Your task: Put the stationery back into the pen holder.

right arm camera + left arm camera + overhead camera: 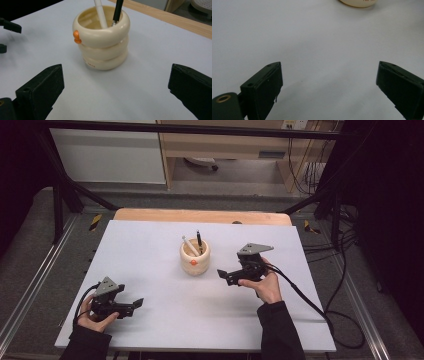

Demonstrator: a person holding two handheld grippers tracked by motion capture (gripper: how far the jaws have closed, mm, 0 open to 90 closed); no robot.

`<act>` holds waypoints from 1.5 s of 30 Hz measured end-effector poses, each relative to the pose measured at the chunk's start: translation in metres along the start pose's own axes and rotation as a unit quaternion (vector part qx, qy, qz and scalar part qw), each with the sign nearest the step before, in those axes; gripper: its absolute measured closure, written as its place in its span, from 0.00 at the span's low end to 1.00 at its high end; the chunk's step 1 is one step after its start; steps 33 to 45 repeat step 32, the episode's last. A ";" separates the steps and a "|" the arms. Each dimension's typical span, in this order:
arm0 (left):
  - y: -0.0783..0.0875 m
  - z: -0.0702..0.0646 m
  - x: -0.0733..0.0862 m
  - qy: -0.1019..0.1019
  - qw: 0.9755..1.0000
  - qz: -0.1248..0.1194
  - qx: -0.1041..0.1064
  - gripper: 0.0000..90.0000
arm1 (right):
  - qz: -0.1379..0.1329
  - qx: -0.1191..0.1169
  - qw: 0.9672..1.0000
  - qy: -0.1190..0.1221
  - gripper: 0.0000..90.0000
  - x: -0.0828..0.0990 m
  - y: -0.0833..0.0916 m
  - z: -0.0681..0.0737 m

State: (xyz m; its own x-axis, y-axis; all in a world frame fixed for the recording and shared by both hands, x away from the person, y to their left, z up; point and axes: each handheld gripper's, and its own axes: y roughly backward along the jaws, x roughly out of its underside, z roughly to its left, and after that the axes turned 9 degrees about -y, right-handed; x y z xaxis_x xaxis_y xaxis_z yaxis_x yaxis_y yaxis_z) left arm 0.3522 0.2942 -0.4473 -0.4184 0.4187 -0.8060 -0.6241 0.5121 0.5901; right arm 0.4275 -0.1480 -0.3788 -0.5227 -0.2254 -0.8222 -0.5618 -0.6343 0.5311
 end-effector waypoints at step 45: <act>-0.006 -0.005 -0.001 -0.019 1.000 0.002 0.016 0.08 | 0.042 0.024 0.998 -0.034 0.01 0.106 0.058 -0.044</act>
